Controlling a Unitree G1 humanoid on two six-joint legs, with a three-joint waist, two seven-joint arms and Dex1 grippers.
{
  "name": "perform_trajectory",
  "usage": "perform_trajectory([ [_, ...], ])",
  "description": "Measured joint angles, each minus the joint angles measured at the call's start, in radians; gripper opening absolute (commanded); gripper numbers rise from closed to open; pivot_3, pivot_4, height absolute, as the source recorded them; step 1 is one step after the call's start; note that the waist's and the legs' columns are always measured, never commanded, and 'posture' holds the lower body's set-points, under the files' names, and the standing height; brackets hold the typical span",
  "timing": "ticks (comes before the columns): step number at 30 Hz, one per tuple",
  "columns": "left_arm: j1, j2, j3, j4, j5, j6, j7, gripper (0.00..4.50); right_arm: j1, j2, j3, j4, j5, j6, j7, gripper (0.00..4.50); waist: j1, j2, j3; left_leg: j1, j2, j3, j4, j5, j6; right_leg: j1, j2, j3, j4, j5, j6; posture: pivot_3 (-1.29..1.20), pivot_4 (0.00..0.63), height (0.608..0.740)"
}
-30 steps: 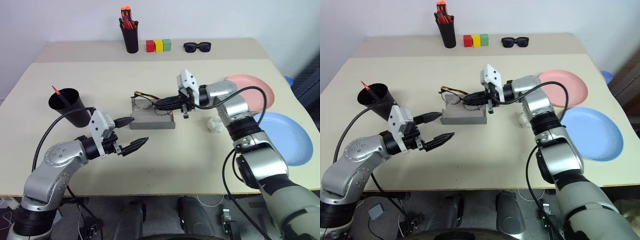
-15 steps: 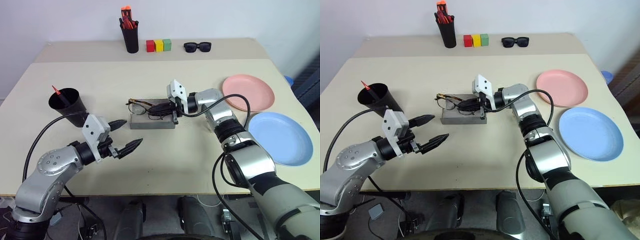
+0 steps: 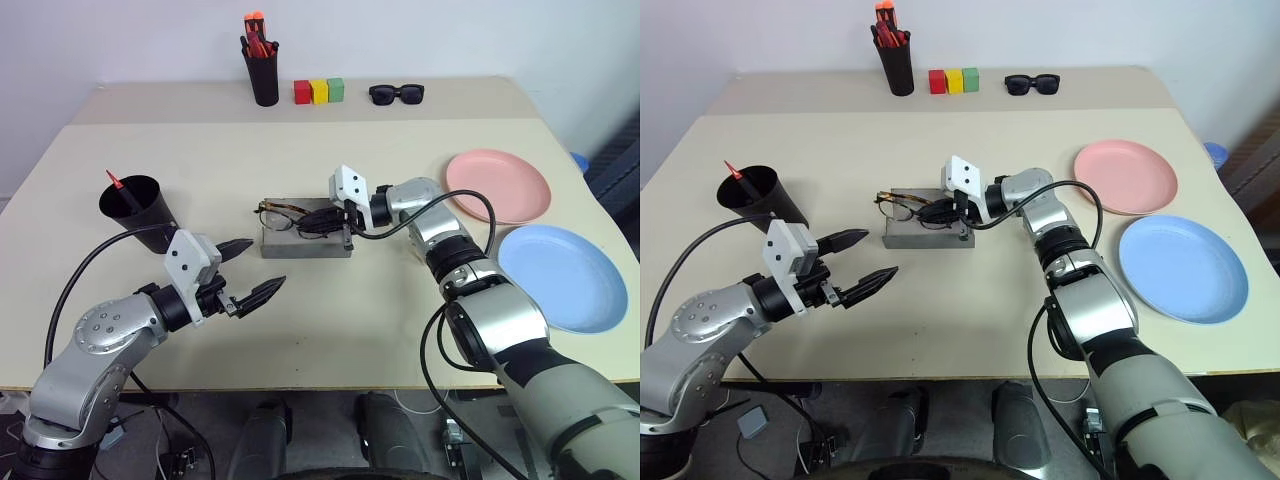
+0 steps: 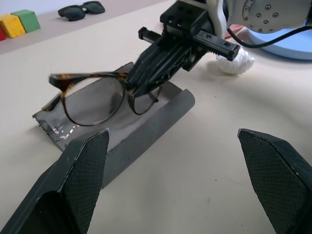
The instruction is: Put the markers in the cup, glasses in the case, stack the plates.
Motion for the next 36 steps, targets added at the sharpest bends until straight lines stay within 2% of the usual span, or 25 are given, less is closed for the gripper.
perform_trajectory([
  [7, 0.002, -0.001, -0.003, -0.001, 0.001, 0.000, 0.003, 4.36, 0.000, -0.012, 0.002, 0.017, -0.041, -0.007, 0.021, 0.06, 0.000, 0.000, 0.000, 0.000, 0.000, 0.000, 0.000, 0.000, 0.000, 0.000, 0.000, 0.000, 0.000, 0.000, 0.000, 0.00, 0.150, 0.740],
  [10, 0.015, -0.002, -0.003, -0.002, 0.001, 0.000, 0.004, 4.36, 0.000, -0.017, 0.002, 0.028, -0.053, -0.006, 0.031, 0.96, -0.001, 0.000, 0.000, 0.000, 0.000, 0.000, 0.000, 0.000, 0.000, 0.000, 0.000, 0.000, 0.000, 0.000, 0.000, 0.00, 0.150, 0.740],
  [17, 0.044, 0.000, -0.003, -0.004, 0.001, -0.002, -0.001, 4.36, 0.000, -0.021, 0.002, 0.029, -0.064, 0.008, 0.050, 4.47, 0.000, 0.000, 0.000, 0.000, 0.000, 0.000, 0.000, 0.000, 0.000, 0.000, 0.000, 0.000, 0.000, 0.000, 0.000, 0.00, 0.150, 0.740],
  [24, 0.059, 0.014, 0.008, -0.012, -0.004, -0.003, -0.007, 4.36, 0.004, -0.024, -0.018, 0.018, -0.058, 0.008, 0.026, 4.47, 0.000, 0.000, 0.000, 0.000, 0.000, 0.000, 0.000, 0.000, 0.000, 0.000, 0.000, 0.000, 0.000, 0.000, 0.000, 0.00, 0.150, 0.740],
  [27, 0.016, -0.005, 0.015, -0.012, -0.037, 0.008, 0.008, 4.36, 0.029, -0.050, -0.046, -0.059, -0.026, 0.044, 0.035, 4.47, 0.006, 0.000, 0.000, 0.000, 0.000, 0.000, 0.000, 0.000, 0.000, 0.000, 0.000, 0.000, 0.000, 0.000, 0.000, 0.00, 0.150, 0.740],
  [33, -0.168, -0.071, 0.040, 0.025, -0.108, 0.086, 0.117, 4.36, 0.186, -0.205, -0.116, -0.373, 0.036, 0.195, 0.014, 4.47, 0.009, 0.000, 0.000, 0.000, 0.000, -0.001, 0.001, 0.000, 0.000, 0.001, 0.000, 0.000, -0.001, 0.000, 0.000, 0.00, 0.150, 0.740],
  [36, -0.328, -0.141, 0.033, 0.110, -0.103, 0.161, 0.244, 4.36, 0.359, -0.304, -0.154, -0.624, 0.074, 0.340, -0.027, 4.47, 0.016, -0.001, 0.000, -0.001, 0.000, -0.001, 0.002, 0.000, 0.000, 0.001, 0.000, 0.000, 0.000, 0.000, 0.000, 0.00, 0.150, 0.740],
])
